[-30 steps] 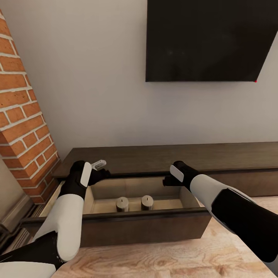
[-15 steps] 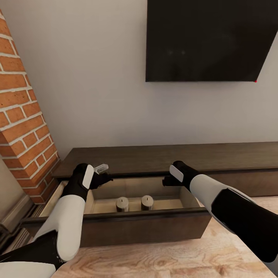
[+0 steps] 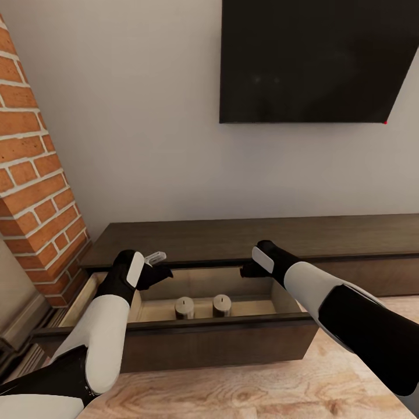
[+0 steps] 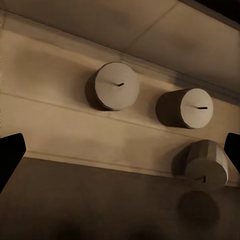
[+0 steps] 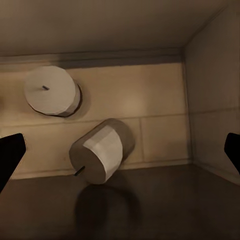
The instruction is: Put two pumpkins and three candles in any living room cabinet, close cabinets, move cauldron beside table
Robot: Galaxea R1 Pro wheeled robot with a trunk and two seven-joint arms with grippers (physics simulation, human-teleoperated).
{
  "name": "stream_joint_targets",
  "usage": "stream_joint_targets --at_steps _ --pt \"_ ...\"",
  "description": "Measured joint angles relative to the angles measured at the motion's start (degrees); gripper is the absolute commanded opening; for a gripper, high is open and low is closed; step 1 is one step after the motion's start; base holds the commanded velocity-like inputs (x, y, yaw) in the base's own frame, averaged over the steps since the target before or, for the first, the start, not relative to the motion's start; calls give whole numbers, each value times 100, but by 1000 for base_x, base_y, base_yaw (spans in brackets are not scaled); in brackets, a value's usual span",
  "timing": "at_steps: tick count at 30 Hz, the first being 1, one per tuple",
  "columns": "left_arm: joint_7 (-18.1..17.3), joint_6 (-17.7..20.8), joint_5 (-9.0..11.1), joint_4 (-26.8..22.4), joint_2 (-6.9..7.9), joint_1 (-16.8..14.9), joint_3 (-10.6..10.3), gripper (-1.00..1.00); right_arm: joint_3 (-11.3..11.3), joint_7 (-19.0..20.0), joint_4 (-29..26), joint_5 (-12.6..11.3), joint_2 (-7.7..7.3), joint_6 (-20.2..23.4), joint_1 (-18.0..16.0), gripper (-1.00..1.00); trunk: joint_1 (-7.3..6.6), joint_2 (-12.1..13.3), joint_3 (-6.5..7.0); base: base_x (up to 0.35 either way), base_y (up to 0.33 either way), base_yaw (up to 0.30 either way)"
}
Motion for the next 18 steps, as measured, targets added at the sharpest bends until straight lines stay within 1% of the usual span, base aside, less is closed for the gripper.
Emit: stream_joint_targets --at_steps 3,9,12,18 --pt "5 0 0 2 6 0 -3 100 -11 -6 -171 0 -1 32 -1 100 0 0 0 0 0 0" --pt "18 0 -4 1 14 0 -18 100 -27 -72 -285 10 3 159 -11 100 0 0 0 0 0 0" --pt "28 0 -7 -2 16 0 -29 100 -30 -261 -313 8 9 372 -19 100 0 0 0 0 0 0" --pt "41 0 -8 -5 17 0 -42 100 -40 -487 -597 -10 8 516 -24 100 0 0 0 0 0 0"
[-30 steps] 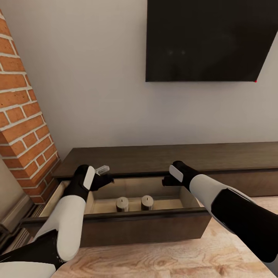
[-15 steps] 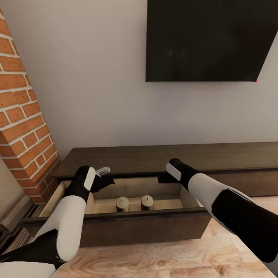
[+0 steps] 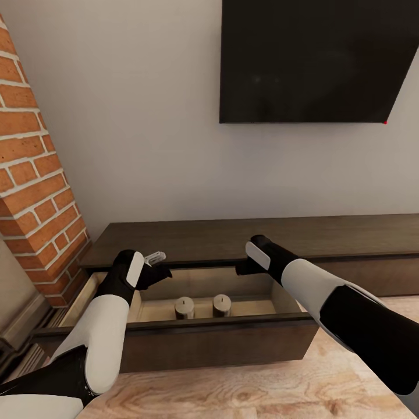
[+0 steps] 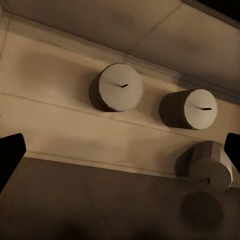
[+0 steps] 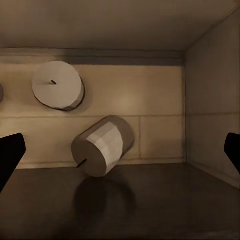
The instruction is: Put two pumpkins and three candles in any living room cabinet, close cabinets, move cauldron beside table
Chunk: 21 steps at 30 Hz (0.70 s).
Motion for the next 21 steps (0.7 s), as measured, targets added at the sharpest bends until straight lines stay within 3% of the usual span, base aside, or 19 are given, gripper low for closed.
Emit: stream_joint_targets --at_steps 12,21 --pt "-4 20 0 -103 9 0 -5 100 -18 -38 -99 -3 -24 -11 -1 100 0 0 0 0 0 0" --pt "-13 17 -4 -170 0 0 -2 100 -92 -44 -94 -1 -37 -155 -1 100 -24 11 199 0 0 0"
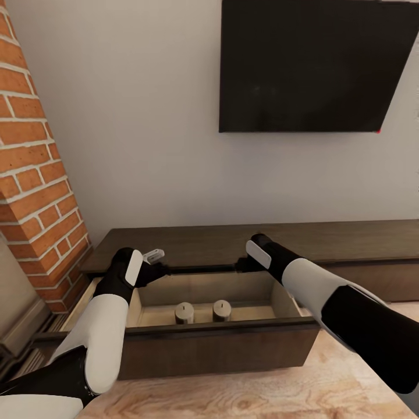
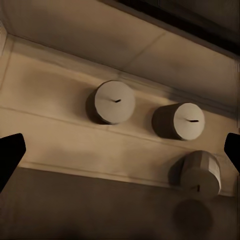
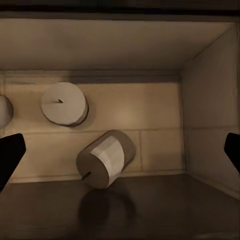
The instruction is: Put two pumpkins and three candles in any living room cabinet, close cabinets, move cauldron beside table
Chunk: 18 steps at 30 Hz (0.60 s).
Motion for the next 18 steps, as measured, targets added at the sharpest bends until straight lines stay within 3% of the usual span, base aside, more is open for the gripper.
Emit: stream_joint_targets --at_steps 7,14,18 --pt "-29 -14 4 29 -2 0 13 100 -292 -1 39 1 -53 -442 0 100 -18 9 155 0 0 0" --pt "-26 -214 14 108 -12 0 26 100 -346 -2 87 -8 -59 -538 0 100 -36 19 310 0 0 0" --pt "15 -265 0 144 -10 0 27 100 -355 -2 95 -9 -63 -546 1 100 -123 178 383 0 0 0"
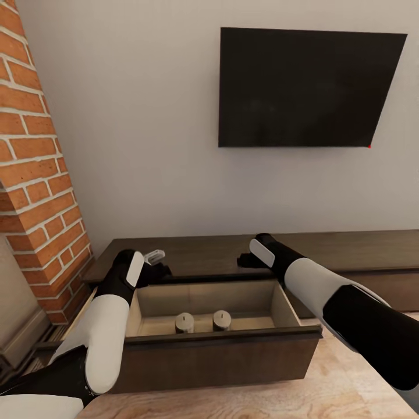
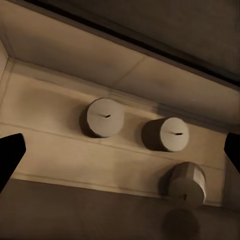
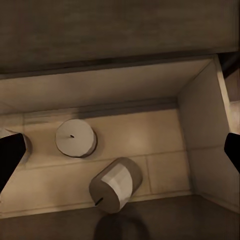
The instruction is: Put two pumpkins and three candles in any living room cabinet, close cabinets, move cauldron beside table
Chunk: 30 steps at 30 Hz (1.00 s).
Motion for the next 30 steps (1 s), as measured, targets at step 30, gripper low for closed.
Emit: stream_joint_targets --at_steps 30 --pt "12 -4557 14 3390 -62 -13 68 100 22 30 -20 478 -24 -3221 1068 100 -659 1204 537 0 0 0"
